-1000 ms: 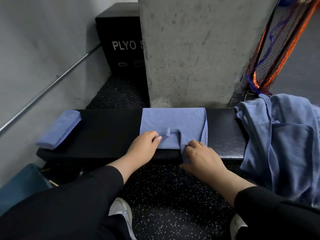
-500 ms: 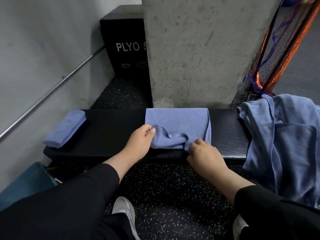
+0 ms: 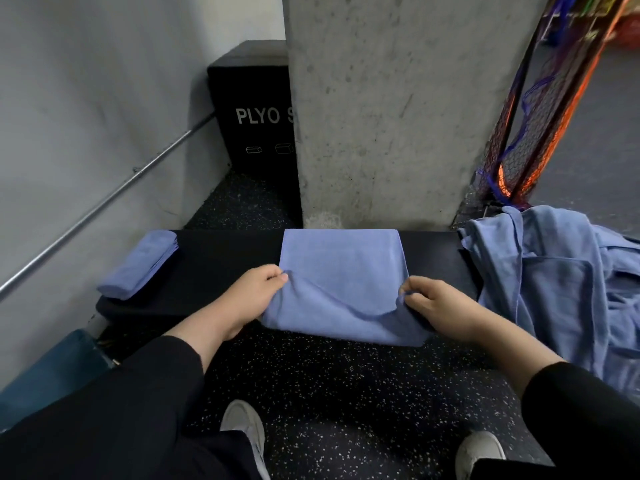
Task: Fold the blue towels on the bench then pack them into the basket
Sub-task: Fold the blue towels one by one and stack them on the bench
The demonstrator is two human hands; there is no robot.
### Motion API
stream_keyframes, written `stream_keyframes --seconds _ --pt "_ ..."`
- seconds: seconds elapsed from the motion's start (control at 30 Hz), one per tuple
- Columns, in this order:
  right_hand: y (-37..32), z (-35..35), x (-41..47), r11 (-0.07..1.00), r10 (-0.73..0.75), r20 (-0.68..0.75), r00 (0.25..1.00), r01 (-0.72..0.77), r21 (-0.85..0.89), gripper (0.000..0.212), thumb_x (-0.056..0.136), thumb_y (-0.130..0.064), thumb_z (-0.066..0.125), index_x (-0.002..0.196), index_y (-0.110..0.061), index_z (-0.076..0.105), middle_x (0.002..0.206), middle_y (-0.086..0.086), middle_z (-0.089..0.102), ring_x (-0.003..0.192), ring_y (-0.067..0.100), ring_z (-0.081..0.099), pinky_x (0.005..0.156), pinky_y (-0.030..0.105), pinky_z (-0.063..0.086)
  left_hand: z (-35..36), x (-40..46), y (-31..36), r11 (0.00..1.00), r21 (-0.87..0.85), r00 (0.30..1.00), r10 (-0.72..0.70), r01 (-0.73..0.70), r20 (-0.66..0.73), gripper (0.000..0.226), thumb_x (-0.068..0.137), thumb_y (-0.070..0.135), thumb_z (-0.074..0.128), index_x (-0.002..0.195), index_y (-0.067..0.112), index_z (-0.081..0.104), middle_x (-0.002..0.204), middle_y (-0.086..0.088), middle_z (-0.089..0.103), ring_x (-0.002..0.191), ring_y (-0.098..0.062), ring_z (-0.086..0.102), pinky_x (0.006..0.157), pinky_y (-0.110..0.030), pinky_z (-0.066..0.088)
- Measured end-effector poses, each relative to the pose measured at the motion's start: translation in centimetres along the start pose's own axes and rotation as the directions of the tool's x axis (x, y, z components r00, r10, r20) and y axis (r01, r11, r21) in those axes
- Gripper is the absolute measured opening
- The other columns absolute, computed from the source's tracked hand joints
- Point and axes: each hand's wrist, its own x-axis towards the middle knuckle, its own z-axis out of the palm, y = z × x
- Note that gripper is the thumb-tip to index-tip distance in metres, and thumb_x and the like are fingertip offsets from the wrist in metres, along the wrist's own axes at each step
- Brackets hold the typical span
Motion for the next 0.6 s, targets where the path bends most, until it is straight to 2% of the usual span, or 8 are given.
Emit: stream_keyframes --seconds 0.1,0.17,0.23,0.33,0.4,0.43,0.53,0.6 --pt "0.1 -1.0 -0.6 0.995 -0.008 0.101 0.995 0.018 -0.101 0.017 0.096 -0.020 0.053 0.089 -0.030 0.065 0.078 -0.005 0.067 0.065 0.007 0.051 0.067 0.029 0.045 -1.1 -1.1 -0.2 0.986 -0.097 0.968 -0.109 0.134 0.228 0.034 0.107 0.027 0.047 0.073 0.023 0.051 0.063 0.003 0.043 0.050 -0.010 0.035 0.049 -0.026 0.028" --pt "0.3 -1.1 -0.5 0.990 -0.010 0.118 0.993 0.026 -0.140 0.011 0.098 -0.025 0.054 0.094 -0.030 0.063 0.082 -0.003 0.067 0.063 0.006 0.051 0.065 0.027 0.044 -1.6 -1.3 -0.1 0.976 -0.129 0.951 -0.135 0.177 0.280 0.034 0.107 0.028 0.046 0.074 0.023 0.051 0.064 0.002 0.047 0.050 -0.011 0.040 0.049 -0.025 0.032" --pt "0.4 -0.9 0.1 0.987 -0.003 0.089 0.996 0.017 -0.159 0.009 0.099 -0.028 0.054 0.094 -0.029 0.061 0.082 -0.004 0.067 0.064 0.008 0.054 0.062 0.026 0.045 -1.8 -1.1 -0.1 0.969 -0.153 0.951 -0.148 0.194 0.273 0.032 0.108 0.029 0.045 0.077 0.021 0.053 0.066 0.001 0.055 0.050 -0.012 0.050 0.050 -0.025 0.041" --pt "0.3 -0.6 2.0 0.992 -0.014 -0.062 0.998 0.006 -0.125 0.009 0.101 -0.029 0.054 0.095 -0.027 0.059 0.077 -0.008 0.063 0.064 0.005 0.054 0.053 0.016 0.040 -1.8 0.4 -0.3 0.963 -0.190 0.967 -0.151 0.191 0.207 0.029 0.108 0.030 0.045 0.084 0.018 0.055 0.072 -0.004 0.061 0.055 -0.015 0.058 0.051 -0.027 0.047" --pt "0.2 -0.6 3.7 0.997 -0.011 -0.174 0.985 -0.001 -0.071 0.009 0.102 -0.026 0.053 0.099 -0.021 0.060 0.079 -0.010 0.062 0.066 -0.001 0.052 0.054 0.012 0.038 -1.7 2.2 -0.5 0.960 -0.229 0.983 -0.139 0.164 0.120 0.027 0.107 0.032 0.045 0.089 0.016 0.056 0.078 -0.008 0.059 0.063 -0.020 0.057 0.055 -0.029 0.047" --pt "0.1 -0.6 4.5 0.999 -0.003 -0.220 0.975 -0.005 -0.035 0.009 0.102 -0.025 0.053 0.100 -0.020 0.060 0.078 -0.008 0.062 0.065 0.000 0.051 0.054 0.013 0.037 -1.6 3.1 -0.6 0.959 -0.244 0.989 -0.131 0.143 0.062 0.028 0.107 0.034 0.046 0.091 0.013 0.057 0.081 -0.008 0.058 0.068 -0.022 0.057 0.058 -0.031 0.047" --pt "0.2 -0.5 7.2 0.992 0.082 -0.321 0.943 -0.045 0.118 0.012 0.102 -0.022 0.052 0.101 -0.016 0.062 0.079 0.001 0.066 0.063 0.013 0.054 0.056 0.028 0.044 -1.1 5.8 -0.8 0.970 -0.239 0.990 -0.072 0.042 -0.118 0.037 0.105 0.036 0.048 0.092 0.001 0.052 0.078 -0.006 0.053 0.072 -0.021 0.050 0.063 -0.037 0.043" --pt "0.4 -0.2 9.0 0.975 0.143 -0.334 0.932 -0.075 0.209 0.012 0.101 -0.020 0.052 0.101 -0.014 0.063 0.083 0.005 0.067 0.064 0.018 0.058 0.051 0.029 0.050 -0.7 7.4 -0.9 0.987 -0.162 0.980 -0.013 -0.020 -0.200 0.035 0.104 0.035 0.048 0.089 0.004 0.055 0.072 -0.003 0.051 0.069 -0.019 0.046 0.063 -0.038 0.039"
